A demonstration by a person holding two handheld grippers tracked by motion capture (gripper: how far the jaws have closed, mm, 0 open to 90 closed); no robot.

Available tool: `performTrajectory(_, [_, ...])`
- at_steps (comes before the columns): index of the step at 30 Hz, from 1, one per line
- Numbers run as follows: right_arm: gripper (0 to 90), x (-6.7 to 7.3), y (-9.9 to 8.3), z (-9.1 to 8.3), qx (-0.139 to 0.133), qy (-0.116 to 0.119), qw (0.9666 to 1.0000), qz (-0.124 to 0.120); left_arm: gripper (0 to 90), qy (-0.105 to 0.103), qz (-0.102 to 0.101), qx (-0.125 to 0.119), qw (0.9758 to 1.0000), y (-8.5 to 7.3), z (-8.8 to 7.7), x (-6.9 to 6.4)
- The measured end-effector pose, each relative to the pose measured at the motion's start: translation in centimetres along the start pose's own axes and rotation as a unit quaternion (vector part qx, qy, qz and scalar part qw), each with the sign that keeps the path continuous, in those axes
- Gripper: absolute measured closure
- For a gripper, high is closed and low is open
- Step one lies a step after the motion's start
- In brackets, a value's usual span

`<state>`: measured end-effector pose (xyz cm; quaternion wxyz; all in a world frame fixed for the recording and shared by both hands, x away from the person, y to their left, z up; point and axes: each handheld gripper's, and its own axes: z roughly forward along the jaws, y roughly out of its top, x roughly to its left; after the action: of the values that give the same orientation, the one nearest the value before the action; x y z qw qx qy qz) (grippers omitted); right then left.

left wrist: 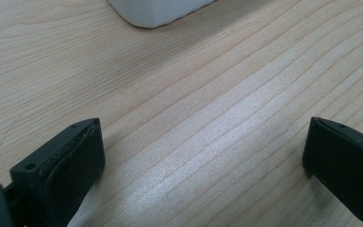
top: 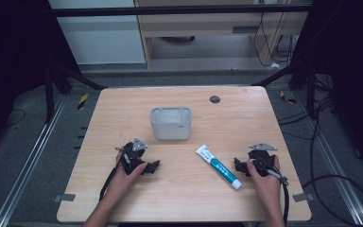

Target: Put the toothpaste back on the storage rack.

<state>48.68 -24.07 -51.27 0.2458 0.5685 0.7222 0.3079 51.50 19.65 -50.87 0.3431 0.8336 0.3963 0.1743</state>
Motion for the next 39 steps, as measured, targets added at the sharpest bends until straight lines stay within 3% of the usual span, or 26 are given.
performTrajectory(13, [0.5, 0.2, 0.1, 0.1, 0.001, -0.006, 0.9999, 0.01, 0.0, 0.0, 0.0, 0.0, 1.0, 0.0, 0.0, 0.0])
performTrajectory(16, [3.8, 0.1, 0.1, 0.0, -0.002, -0.007, 0.9999, 0.015, 0.0, 0.0, 0.0, 0.0, 1.0, 0.0, 0.0, 0.0])
performTrajectory(18, [9.7, 0.2, 0.5, -0.6, 0.009, -0.002, 0.9999, 0.007, 0.0, 0.0, -0.001, 0.0, 1.0, 0.0, 0.0, 0.0])
performTrajectory(21, [11.1, 0.7, 1.2, -1.7, 0.0, -0.001, 0.9999, -0.011, 0.0, 0.001, -0.002, 0.0, 1.0, 0.0, 0.0, 0.0])
performTrajectory(23, [13.6, 1.9, 2.4, -3.2, 0.001, -0.001, 0.9993, -0.038, 0.0, 0.003, -0.003, 0.0, 1.0, 0.1, 0.0, 0.0])
performTrajectory(26, [16.2, 3.1, 3.2, -4.1, 0.004, 0.017, 0.9985, -0.052, 0.0, 0.002, -0.003, 0.0, 1.0, 0.0, 0.0, 0.0])
performTrajectory(33, [22.7, 4.9, 3.9, -4.3, 0.045, 0.043, 0.9943, -0.087, 0.0, 0.002, -0.002, 0.0, 1.0, 0.0, 0.0, 0.0])
performTrajectory(39, [28.0, 6.0, 4.7, -4.3, 0.068, 0.047, 0.9904, -0.111, 0.0, 0.002, -0.002, 0.0, 1.0, 0.0, 0.0, 0.0])
